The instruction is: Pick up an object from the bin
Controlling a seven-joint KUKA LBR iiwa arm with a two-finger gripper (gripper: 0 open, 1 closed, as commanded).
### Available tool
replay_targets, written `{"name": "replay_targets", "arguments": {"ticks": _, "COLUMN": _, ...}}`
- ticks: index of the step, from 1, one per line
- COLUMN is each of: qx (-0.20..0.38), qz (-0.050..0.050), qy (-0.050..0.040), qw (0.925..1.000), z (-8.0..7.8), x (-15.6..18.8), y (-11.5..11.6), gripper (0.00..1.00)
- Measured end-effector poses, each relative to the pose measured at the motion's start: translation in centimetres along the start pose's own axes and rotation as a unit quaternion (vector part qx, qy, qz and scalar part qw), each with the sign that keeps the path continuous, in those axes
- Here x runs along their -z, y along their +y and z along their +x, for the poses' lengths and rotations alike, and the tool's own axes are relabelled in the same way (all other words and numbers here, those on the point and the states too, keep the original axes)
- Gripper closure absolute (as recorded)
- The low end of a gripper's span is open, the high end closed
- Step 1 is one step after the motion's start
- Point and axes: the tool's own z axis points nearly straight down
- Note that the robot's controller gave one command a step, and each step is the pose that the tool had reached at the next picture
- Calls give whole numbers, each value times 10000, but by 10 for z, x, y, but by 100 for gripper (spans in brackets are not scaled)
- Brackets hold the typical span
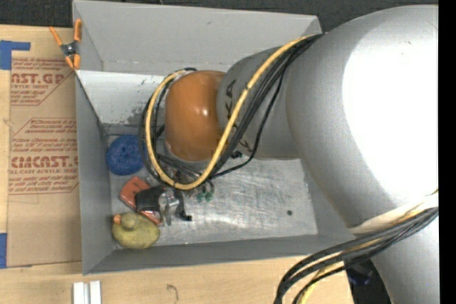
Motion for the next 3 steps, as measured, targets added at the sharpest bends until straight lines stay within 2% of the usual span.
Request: {"name": "replay_targets", "arguments": {"ticks": 3, "qx": 0, "qz": 0, "qy": -1, "qw": 10000, "z": 0, "x": 0, "y": 0, "gripper": 100}}
